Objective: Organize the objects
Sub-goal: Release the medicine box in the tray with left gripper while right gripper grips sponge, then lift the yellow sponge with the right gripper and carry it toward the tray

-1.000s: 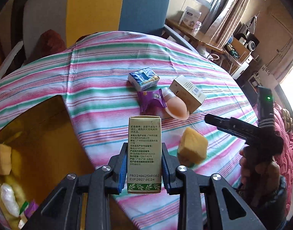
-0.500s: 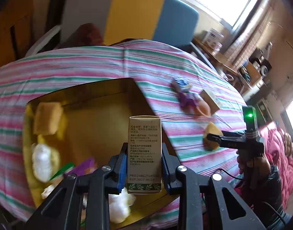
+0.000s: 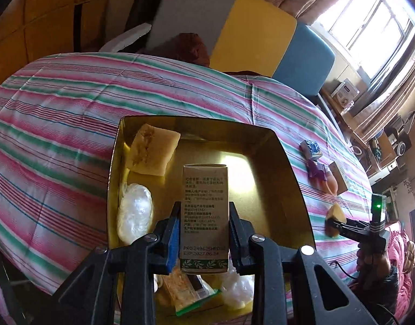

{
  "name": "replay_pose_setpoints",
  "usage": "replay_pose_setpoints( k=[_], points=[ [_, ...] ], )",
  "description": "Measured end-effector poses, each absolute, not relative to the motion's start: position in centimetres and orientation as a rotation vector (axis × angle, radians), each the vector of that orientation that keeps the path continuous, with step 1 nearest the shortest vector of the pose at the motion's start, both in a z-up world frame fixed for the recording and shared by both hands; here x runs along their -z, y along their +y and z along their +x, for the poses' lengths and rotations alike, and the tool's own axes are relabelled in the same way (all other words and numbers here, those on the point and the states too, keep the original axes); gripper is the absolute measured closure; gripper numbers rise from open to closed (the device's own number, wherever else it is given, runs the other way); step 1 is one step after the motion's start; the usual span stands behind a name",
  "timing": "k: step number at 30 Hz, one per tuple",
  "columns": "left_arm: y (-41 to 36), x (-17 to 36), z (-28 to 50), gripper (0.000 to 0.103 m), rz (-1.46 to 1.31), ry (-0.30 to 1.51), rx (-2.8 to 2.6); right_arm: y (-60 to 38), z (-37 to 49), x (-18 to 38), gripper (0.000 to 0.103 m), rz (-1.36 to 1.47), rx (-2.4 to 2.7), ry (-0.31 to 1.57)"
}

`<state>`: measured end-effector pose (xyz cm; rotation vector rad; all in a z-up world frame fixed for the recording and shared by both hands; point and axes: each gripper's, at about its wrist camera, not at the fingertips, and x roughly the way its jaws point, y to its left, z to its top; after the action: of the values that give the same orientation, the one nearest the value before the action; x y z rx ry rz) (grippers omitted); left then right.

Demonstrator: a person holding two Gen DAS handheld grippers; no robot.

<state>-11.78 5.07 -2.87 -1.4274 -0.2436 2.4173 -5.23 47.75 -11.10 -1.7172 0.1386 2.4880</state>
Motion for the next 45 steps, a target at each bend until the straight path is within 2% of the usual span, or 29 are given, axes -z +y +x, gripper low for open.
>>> replay_pose_setpoints(
  k=[10,24,28,37,45],
  points=[
    [8.9,6.7,-17.3,0.073,-1.531,-0.114,-2.38,47.3,-5.5,11.1,0.039,-1.713,-2.49,0.107],
    [9.4,10.8,-23.9,0.073,-1.657,-0.02,-2.436,47.3,-5.3,11.1,0.039,-1.714,-2.491,0.085],
    [8.9,10.8,-24.4,0.067,-1.67,-0.057,-2.448,47.2,-5.5,11.1,0.039,-1.714,-2.49,0.088],
    [8.9,9.5,-22.9,0.06,-1.627,-0.037,-2.458,47.7,-5.7,11.2,0.037,-1.718,-2.484,0.119],
    [6.3,6.3,-18.2,0.06,-1.521,-0.105,-2.494,47.4,-5.8,10.9,0.04,-1.701,-2.5,0.108]
  ],
)
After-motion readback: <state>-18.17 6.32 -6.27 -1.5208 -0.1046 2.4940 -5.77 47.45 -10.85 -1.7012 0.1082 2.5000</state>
